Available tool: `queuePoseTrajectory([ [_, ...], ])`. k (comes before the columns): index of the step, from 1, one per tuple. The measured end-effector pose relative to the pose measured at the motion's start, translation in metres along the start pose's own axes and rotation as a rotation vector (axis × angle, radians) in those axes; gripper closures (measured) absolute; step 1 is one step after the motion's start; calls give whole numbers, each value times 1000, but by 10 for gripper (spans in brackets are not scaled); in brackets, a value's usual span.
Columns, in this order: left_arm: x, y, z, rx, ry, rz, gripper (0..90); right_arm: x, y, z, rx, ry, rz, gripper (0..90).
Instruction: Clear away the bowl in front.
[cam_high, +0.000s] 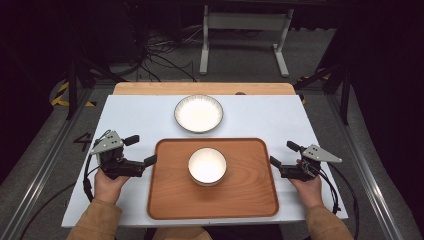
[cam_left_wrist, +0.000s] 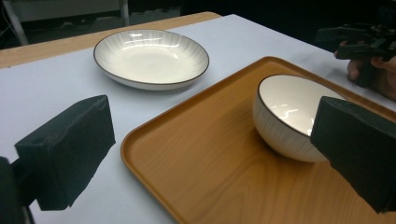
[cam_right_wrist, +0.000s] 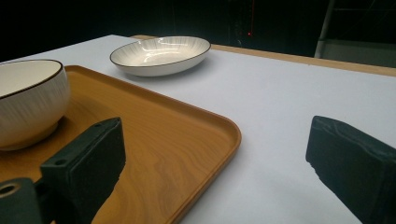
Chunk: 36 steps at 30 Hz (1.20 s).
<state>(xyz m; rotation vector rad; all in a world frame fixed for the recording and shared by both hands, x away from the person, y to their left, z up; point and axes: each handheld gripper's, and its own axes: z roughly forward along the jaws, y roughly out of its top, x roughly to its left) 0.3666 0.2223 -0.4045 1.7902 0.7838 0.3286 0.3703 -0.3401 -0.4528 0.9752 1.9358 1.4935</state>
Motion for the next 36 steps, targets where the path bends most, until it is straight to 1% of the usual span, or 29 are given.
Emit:
queuePoseTrajectory([
  [5,8,-14,1,0,-1,-24,5,0,0,0,0,1,-1,52],
  [7,9,-17,2,1,0,-28,5,0,0,0,-1,0,0,52],
  [8,10,-20,3,15,-2,-35,5,0,0,0,-1,1,-1,52],
  [11,11,-23,5,28,4,-36,5,0,0,0,-1,1,-1,52],
  [13,12,-25,6,34,-1,-46,5,0,0,0,-1,1,-1,52],
  [14,13,-27,7,42,-1,-44,4,0,0,0,-1,1,-1,52],
  [21,17,-36,12,86,-2,-68,3,0,0,0,-2,3,-2,52],
  [24,17,-39,13,85,-1,-62,3,0,0,0,1,3,-9,52],
  [28,17,-45,16,110,-19,-90,3,1,0,0,1,8,-29,50],
  [31,18,-48,18,129,-27,-92,2,1,0,0,-1,12,-34,46],
  [35,17,-50,20,137,-30,-109,2,1,0,0,3,13,-38,44],
  [36,18,-50,20,142,-28,-101,2,1,0,0,4,12,-39,43],
])
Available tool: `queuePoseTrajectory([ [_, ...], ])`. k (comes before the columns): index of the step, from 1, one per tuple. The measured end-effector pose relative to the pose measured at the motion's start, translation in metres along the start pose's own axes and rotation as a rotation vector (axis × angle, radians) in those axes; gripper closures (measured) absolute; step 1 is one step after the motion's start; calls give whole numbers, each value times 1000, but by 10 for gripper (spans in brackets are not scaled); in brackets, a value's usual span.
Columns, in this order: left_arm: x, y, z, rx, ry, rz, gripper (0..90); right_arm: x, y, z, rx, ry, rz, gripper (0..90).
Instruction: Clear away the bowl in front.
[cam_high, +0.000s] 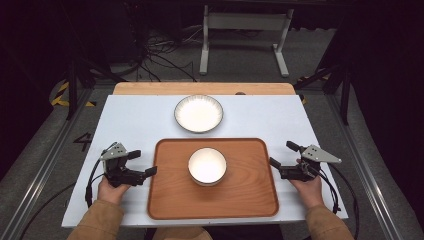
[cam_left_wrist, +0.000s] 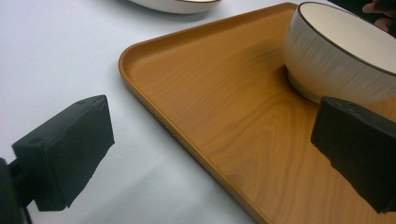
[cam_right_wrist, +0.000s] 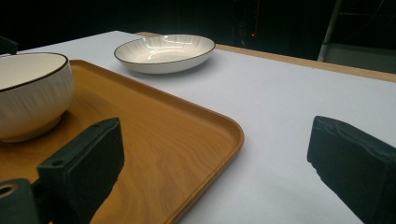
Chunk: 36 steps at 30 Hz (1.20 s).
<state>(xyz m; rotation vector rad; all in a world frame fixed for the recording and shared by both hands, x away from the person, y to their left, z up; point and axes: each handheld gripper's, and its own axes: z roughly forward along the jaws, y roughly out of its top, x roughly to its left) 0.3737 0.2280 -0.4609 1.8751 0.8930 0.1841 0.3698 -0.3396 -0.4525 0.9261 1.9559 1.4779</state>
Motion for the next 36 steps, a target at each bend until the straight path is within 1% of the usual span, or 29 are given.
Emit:
queuePoseTrajectory([
  [1,-1,0,1,5,0,-8,2,0,0,0,0,0,-1,43],
  [3,-2,-1,2,17,1,4,2,0,0,0,1,5,-2,43],
  [4,-3,-1,2,18,-3,-5,2,0,0,0,1,5,-1,42],
  [6,-2,-1,3,28,-5,10,2,0,0,0,2,7,-1,42],
  [8,-3,-2,3,35,-5,-2,2,0,0,0,6,9,0,42],
  [10,-3,-2,4,40,-10,1,2,0,0,0,5,12,2,42],
  [11,-3,-3,4,51,-12,-4,2,0,0,0,5,15,3,42],
  [13,-5,-4,5,58,-16,-5,2,0,0,0,6,22,2,42],
  [14,-5,-3,6,63,-14,5,2,0,0,0,7,26,1,42],
  [18,-7,-4,9,81,-10,6,2,1,0,0,9,32,0,42],
  [19,-7,-4,9,86,-4,15,2,1,0,0,9,33,-2,42],
  [22,-8,-4,11,97,5,24,2,1,-1,1,10,34,-1,42],
  [23,-8,-4,12,98,6,25,2,1,-1,1,10,34,-1,42],
  [24,-8,-4,11,101,12,40,2,1,-1,1,10,35,-1,42],
  [25,-8,-4,12,101,9,33,2,1,-1,1,10,35,-1,42],
  [26,-8,-4,12,103,11,43,2,1,-1,1,11,36,-2,42],
  [28,-8,-4,12,104,13,48,2,1,-1,1,10,37,-2,42],
  [29,-8,-4,12,103,7,35,2,1,-1,1,10,37,-2,42],
  [36,-9,-4,12,104,7,38,2,1,-1,1,9,38,-2,42],
])
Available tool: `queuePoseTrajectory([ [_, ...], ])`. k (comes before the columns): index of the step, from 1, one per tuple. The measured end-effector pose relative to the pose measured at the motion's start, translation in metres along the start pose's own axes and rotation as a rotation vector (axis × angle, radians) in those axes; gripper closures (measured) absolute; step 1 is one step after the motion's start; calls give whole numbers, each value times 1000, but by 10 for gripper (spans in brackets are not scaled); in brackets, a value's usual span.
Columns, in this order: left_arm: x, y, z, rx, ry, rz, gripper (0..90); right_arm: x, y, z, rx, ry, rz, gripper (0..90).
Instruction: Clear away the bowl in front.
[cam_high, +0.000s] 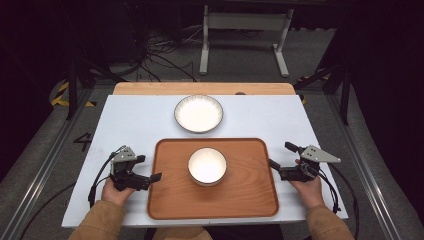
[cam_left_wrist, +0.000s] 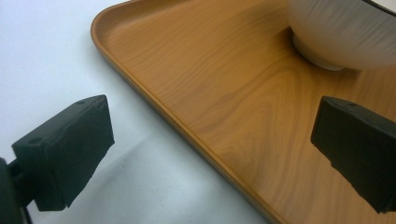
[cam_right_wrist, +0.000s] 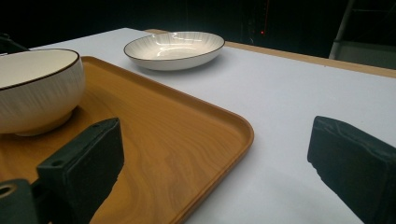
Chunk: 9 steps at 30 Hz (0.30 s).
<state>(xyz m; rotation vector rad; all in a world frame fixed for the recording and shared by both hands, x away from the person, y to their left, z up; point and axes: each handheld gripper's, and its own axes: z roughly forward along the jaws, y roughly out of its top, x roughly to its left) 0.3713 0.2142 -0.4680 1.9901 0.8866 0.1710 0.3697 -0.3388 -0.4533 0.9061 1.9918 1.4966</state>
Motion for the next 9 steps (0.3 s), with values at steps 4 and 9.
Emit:
queuePoseTrajectory([
  [4,0,0,-1,-1,-1,0,2,0,0,0,0,-1,0,42],
  [9,0,0,-3,-16,-2,-8,2,0,0,0,-2,-2,1,42],
])
